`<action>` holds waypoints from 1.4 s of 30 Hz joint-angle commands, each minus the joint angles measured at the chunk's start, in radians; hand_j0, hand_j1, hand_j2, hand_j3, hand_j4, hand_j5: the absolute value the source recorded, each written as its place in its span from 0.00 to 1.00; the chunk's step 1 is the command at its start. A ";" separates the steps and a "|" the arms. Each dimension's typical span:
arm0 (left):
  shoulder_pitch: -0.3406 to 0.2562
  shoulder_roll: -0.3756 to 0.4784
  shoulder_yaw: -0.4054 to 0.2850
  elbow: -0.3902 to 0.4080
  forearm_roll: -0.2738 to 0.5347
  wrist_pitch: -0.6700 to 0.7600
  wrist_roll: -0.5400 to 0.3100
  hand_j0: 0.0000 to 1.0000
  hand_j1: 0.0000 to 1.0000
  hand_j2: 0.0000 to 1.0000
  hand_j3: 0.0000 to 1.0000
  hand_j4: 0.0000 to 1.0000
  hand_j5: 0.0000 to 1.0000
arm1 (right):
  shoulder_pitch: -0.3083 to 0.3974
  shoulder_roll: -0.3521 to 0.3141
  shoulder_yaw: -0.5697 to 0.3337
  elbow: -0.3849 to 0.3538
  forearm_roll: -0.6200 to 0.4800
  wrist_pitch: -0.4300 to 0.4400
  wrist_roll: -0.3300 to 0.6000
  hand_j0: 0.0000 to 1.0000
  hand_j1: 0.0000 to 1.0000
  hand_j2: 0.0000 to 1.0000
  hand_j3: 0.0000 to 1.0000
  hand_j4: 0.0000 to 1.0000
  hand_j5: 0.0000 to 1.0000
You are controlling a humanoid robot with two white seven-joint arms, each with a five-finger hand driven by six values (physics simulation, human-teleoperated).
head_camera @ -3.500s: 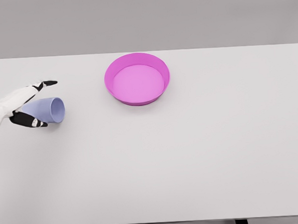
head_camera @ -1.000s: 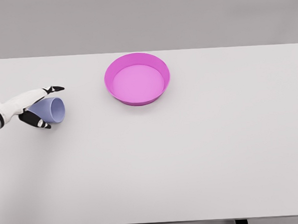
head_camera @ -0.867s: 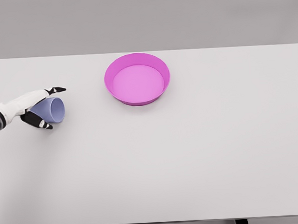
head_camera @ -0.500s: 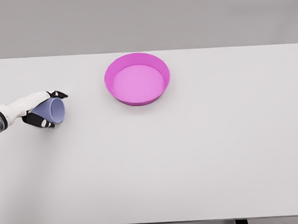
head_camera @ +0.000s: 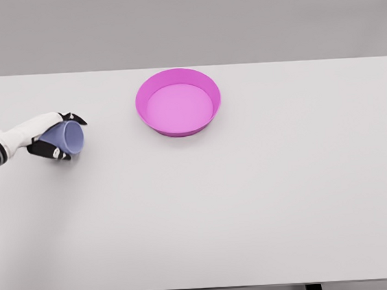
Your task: Flip the cup with left arm and place it on the plate
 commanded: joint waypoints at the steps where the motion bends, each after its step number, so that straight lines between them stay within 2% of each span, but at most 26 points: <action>1: 0.000 0.001 0.018 -0.002 0.020 -0.005 0.002 0.74 0.74 0.74 0.74 0.74 0.74 | 0.000 0.000 0.000 0.000 0.000 0.000 0.000 1.00 1.00 1.00 1.00 1.00 1.00; 13: 0.005 -0.009 0.108 -0.066 0.158 -0.011 0.002 0.74 0.74 0.74 0.74 0.74 0.74 | 0.000 0.000 0.000 0.000 0.000 0.000 0.000 1.00 1.00 1.00 1.00 1.00 1.00; 24: 0.015 -0.139 0.205 -0.057 0.216 -0.010 0.004 0.74 0.74 0.74 0.74 0.74 0.74 | 0.000 0.000 0.000 0.000 0.000 0.000 0.000 1.00 1.00 1.00 1.00 1.00 1.00; 29: 0.018 -0.197 0.248 -0.055 0.268 -0.010 0.004 0.75 0.75 0.75 0.75 0.75 0.75 | 0.000 0.000 0.000 0.000 0.000 0.000 0.000 1.00 1.00 1.00 1.00 1.00 1.00; 33: 0.055 -0.243 0.308 -0.058 0.276 -0.010 0.004 0.75 0.75 0.75 0.75 0.75 0.75 | 0.000 0.000 0.000 0.000 0.000 0.000 0.000 1.00 1.00 1.00 1.00 1.00 1.00; 42: 0.071 -0.312 0.338 -0.055 0.288 -0.033 0.004 0.75 0.75 0.75 0.75 0.75 0.75 | 0.000 0.000 0.000 0.000 0.000 0.000 0.000 1.00 1.00 1.00 1.00 1.00 1.00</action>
